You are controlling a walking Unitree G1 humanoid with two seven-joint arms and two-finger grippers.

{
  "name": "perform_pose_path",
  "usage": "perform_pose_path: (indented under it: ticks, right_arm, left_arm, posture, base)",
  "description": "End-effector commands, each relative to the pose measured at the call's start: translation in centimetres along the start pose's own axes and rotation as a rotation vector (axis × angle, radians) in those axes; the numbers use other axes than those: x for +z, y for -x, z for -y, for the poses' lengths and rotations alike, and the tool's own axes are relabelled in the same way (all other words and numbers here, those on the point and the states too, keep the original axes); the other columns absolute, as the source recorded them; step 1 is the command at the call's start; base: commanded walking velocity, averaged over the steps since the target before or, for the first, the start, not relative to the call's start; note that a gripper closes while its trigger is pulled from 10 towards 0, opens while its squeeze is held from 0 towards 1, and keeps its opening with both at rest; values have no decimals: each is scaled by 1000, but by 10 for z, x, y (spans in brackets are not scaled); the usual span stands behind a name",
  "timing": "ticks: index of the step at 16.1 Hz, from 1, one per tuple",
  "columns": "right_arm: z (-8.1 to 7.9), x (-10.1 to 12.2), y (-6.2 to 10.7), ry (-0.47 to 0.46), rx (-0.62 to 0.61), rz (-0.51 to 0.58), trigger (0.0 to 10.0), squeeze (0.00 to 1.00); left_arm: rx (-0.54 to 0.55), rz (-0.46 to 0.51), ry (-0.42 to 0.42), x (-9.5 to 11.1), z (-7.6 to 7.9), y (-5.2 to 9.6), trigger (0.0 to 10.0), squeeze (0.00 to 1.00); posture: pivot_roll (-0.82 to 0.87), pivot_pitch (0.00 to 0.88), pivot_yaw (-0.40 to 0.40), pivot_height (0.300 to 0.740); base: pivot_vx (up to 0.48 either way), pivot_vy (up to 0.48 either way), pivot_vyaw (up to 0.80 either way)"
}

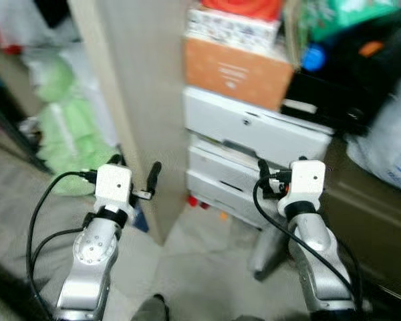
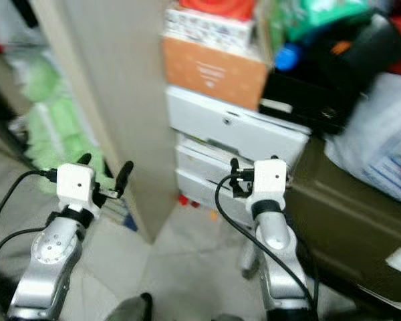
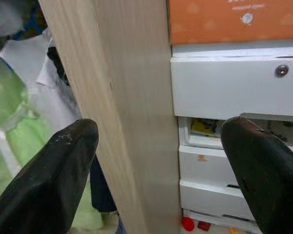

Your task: Clean up the room

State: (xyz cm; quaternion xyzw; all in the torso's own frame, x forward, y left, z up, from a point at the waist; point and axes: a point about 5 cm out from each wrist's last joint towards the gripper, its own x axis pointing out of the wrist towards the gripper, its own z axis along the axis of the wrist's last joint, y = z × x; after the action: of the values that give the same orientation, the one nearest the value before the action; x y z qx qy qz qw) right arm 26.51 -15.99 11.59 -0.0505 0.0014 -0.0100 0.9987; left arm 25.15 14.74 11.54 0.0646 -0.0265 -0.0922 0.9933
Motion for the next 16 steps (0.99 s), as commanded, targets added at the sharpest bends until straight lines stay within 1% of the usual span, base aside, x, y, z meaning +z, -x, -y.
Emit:
perform_pose_path:
  ticks: [1, 11, 14, 16]
  right_arm:
    - [2, 3, 0, 1, -2, 8, 10000, 0]
    - [1, 2, -1, 2, 15, 5, 10000, 0]
    - [7, 1, 4, 0, 5, -2, 10000, 0]
    - [15, -1, 8, 20, 1, -14, 10000, 0]
  left_arm:
    - [3, 0, -7, 1, -1, 1, 10000, 0]
    - [9, 3, -15, 2, 0, 2, 10000, 0]
    - [33, -9, -10, 2, -4, 12, 10000, 0]
    - [45, -35, -26, -3, -10, 22, 10000, 0]
  posture:
    - [-36, 83, -43, 740]
    - [-33, 78, -44, 740]
    - [-29, 78, -46, 740]
    - [-25, 78, -49, 740]
  base:
    - [0, 0, 800]
    - [0, 0, 800]
    - [0, 0, 800]
    - [0, 0, 800]
